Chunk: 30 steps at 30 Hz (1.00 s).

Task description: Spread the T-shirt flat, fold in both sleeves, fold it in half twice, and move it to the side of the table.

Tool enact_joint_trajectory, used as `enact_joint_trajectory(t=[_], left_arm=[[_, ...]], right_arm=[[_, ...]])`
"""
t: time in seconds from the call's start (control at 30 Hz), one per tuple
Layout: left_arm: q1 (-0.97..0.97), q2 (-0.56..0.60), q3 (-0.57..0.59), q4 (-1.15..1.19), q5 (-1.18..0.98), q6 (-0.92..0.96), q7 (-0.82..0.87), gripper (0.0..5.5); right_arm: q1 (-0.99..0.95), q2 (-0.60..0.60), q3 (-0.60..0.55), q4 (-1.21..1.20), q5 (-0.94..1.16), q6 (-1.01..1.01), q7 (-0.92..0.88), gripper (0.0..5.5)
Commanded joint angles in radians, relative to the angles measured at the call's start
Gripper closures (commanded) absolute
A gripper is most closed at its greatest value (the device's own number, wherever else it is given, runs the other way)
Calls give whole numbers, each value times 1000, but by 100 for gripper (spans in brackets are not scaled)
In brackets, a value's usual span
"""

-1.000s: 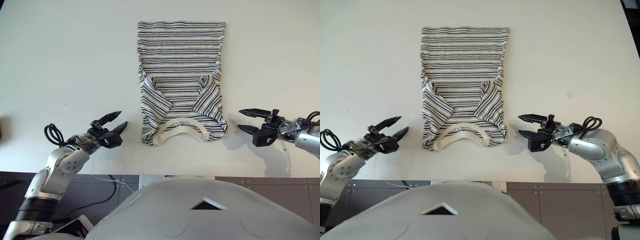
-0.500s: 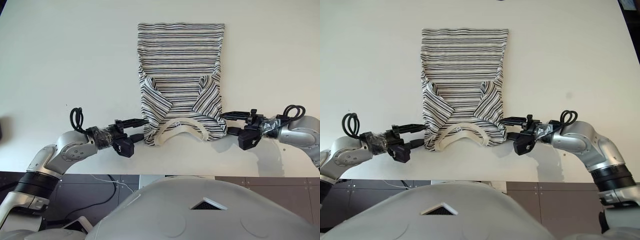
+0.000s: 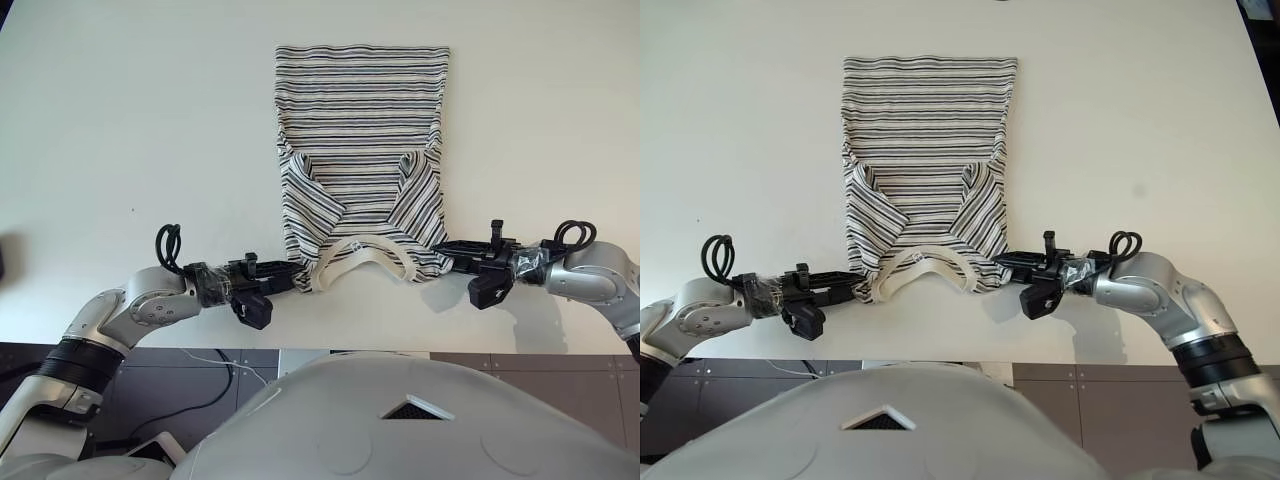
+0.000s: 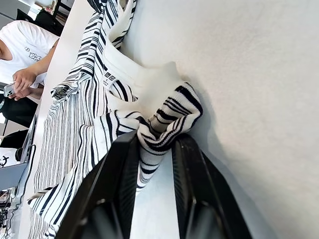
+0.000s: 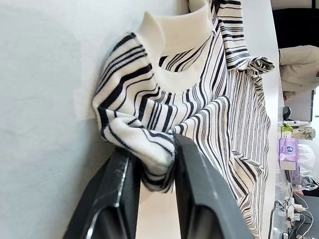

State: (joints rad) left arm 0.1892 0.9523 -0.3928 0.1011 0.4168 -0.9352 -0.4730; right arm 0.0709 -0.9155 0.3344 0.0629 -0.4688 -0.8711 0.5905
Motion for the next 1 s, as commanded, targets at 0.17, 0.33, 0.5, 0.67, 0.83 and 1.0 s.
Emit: enact_joint_trajectory(t=[0.17, 0.33, 0.5, 0.67, 0.83, 1.0], left_arm=[[66, 23, -41, 60, 36, 123, -100, 516], [237, 160, -53, -209, -280, 287, -261, 539], [368, 315, 20, -483, -719, 602, -398, 539], [39, 159, 236, -499, -1189, 964, -327, 539], [-305, -72, 293, -277, -1231, 1130, -190, 539], [-516, -271, 210, 106, -919, 1059, -142, 539]], right_arm=[[24, -4, 6, -41, 75, 52, 43, 540], [201, -143, 42, -231, 347, 229, 239, 540], [316, -226, -10, -462, 735, 581, 357, 540], [57, -69, -129, -481, 1047, 938, 262, 540], [-318, 213, -147, -235, 1013, 1108, 43, 540], [-500, 426, -67, 151, 707, 987, -128, 540]])
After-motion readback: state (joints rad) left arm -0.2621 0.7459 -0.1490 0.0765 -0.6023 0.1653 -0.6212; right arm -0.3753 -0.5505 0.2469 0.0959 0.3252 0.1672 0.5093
